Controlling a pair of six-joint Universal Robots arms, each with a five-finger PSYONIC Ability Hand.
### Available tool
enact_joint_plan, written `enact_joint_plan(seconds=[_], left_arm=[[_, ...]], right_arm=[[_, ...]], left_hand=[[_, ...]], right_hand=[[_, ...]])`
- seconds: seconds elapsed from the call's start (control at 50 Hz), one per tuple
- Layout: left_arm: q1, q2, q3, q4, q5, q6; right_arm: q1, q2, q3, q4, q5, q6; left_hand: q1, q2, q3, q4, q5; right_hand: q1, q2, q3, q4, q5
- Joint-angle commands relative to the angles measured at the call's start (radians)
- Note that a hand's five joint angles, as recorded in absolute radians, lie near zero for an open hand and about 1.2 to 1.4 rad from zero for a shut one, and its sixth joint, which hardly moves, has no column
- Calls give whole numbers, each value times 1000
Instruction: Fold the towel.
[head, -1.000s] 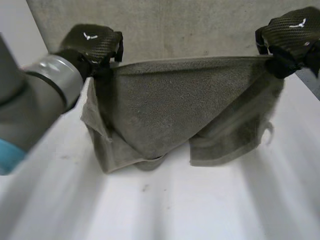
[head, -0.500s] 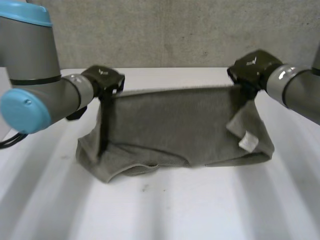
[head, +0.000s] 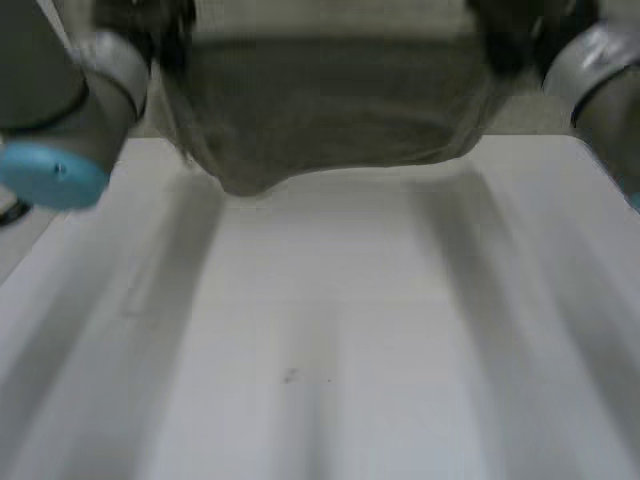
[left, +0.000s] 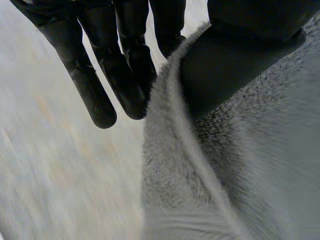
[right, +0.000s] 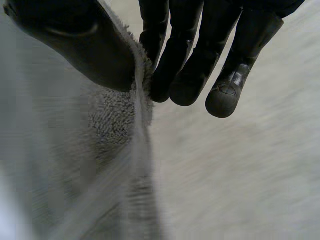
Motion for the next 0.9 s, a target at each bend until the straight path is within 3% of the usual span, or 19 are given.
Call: enact_joint_plan(seconds=[0.02, 0.14, 0.28, 0.36, 0.42, 0.46, 0.56, 0.9], left_arm=[[33, 94, -493, -24, 7, 69], [42, 106, -734, -1, 17, 170], [45, 95, -799, 63, 56, 187], [47, 86, -821, 149, 71, 187], [47, 78, -827, 181, 80, 187], [50, 63, -839, 241, 89, 190], [52, 42, -851, 275, 88, 193], [136, 175, -963, 275, 74, 196]], right_arm=[[-7, 7, 262, 194, -65, -109], [-8, 8, 481, 190, -62, -156], [-33, 24, 627, 101, -79, -142], [-36, 10, 703, 15, -88, -134], [-38, 7, 718, -8, -88, -130], [-44, -9, 738, -48, -88, -111], [-86, -35, 766, -109, -88, -52], [-157, -65, 821, -215, -77, 8]], left_hand=[[189, 179, 179, 177, 183], [189, 179, 179, 177, 183], [189, 179, 179, 177, 183], [70, 59, 60, 58, 63], [-19, -29, -29, -31, -25], [-255, -266, -266, -268, -262], [-338, -349, -348, -350, -345], [-353, -364, -363, -365, -360]], right_hand=[[65, 58, 67, 53, 39], [65, 58, 67, 53, 39], [65, 58, 67, 53, 39], [65, 58, 67, 53, 39], [65, 58, 67, 53, 39], [65, 58, 67, 53, 39], [65, 58, 67, 53, 39], [65, 58, 67, 53, 39]])
